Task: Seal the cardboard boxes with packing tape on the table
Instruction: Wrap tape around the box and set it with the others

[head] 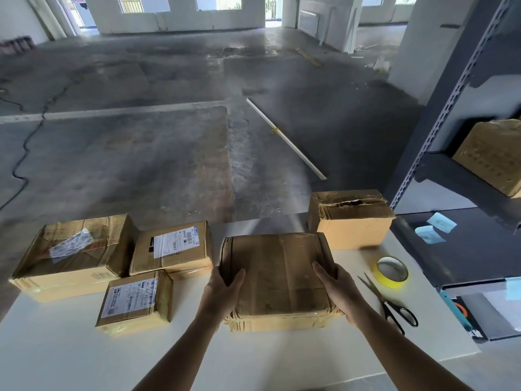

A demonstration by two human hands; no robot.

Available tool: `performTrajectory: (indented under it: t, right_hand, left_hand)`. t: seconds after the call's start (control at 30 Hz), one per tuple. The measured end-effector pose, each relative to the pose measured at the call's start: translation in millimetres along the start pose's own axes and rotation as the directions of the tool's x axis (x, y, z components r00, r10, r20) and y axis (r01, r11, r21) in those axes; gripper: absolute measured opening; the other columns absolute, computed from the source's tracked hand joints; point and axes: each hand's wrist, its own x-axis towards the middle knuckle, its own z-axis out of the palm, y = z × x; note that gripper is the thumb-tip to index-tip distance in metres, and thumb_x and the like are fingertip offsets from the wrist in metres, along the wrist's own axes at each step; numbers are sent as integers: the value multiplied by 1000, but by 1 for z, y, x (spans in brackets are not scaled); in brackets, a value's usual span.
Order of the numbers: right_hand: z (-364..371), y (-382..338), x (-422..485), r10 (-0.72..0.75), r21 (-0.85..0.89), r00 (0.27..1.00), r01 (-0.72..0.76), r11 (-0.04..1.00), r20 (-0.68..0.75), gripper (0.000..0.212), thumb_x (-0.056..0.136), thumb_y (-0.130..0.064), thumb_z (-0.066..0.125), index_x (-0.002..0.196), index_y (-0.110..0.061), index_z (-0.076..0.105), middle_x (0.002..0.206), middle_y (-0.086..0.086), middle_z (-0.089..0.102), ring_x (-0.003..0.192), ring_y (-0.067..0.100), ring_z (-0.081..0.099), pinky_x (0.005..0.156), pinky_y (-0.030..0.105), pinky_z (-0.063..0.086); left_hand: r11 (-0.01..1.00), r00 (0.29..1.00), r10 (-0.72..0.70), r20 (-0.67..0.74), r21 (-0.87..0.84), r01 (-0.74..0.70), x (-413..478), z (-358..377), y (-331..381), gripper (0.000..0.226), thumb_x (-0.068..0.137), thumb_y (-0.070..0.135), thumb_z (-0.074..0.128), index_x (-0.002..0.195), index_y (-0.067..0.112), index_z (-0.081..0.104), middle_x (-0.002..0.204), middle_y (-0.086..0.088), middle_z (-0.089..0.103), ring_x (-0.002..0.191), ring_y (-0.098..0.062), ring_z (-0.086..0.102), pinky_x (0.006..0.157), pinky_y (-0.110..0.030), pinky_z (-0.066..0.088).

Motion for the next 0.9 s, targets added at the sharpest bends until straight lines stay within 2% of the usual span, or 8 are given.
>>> performTrajectory:
  t: [0.17,0.37,0.47,0.53,0.6,0.67,0.73,0.9]
  right_hand:
    - [7,-5,-13,-43,51,999,44,998,-19,44,93,-51,59,120,-17,53,104,-4,62,95,12,59,70,29,47]
    - [9,3,-22,-42,185,999,39,982,14,49,87,-47,71,117,-16,49,110,6,62,101,19,59,69,31,44]
    - [6,8,-24,-44,237,999,42,971,2,67,67,-50,78,120,-21,49,110,2,66,105,18,61,75,33,46]
    - [4,10,-24,-58,253,998,53,966,15,68,69,-39,83,123,-23,46,113,1,67,106,16,61,76,30,45]
    - [3,11,-25,-77,264,996,64,962,41,70,71,-34,86,124,-23,41,116,3,67,108,15,61,77,28,45]
    - [3,9,-28,-75,273,996,61,960,38,80,63,-56,80,122,-24,37,114,2,65,106,14,60,76,29,45]
    - [4,6,-33,-58,290,998,51,956,14,89,53,-80,66,115,-23,35,105,2,61,98,16,57,73,32,42]
    - [3,5,-31,-24,306,999,31,951,-24,105,49,-98,44,106,-11,35,99,5,45,88,18,51,76,33,43]
  left_hand:
    - [999,996,30,-78,-35,-33,-3,-9,-4,46,97,52,48,127,17,47,112,-8,61,104,-31,59,86,-48,55]
    - [988,990,75,-123,-126,-90,-14,-13,-7,20,98,29,56,108,14,47,91,-8,59,74,-19,55,61,-33,45]
    - [971,985,149,-90,-177,-163,-18,-15,-9,17,96,26,58,107,20,47,85,-2,56,73,-20,50,66,-36,41]
    - [946,974,210,-81,-237,-223,-20,-18,-9,16,97,26,59,107,25,47,90,7,55,77,-12,53,72,-33,41]
    - [931,976,212,-51,-292,-218,-22,-20,-6,23,94,42,61,112,31,51,104,13,61,94,-6,59,81,-30,46]
    - [923,981,187,-44,-334,-190,-23,-20,-6,49,80,68,59,110,29,60,102,4,68,98,-20,64,82,-37,51]
    - [910,985,166,-50,-376,-173,-24,-19,-6,62,76,78,55,104,24,63,96,-2,69,94,-29,64,80,-40,51]
    - [888,992,106,-72,-441,-127,-25,-21,-6,71,72,90,42,107,32,63,104,8,68,107,-15,61,99,-45,47]
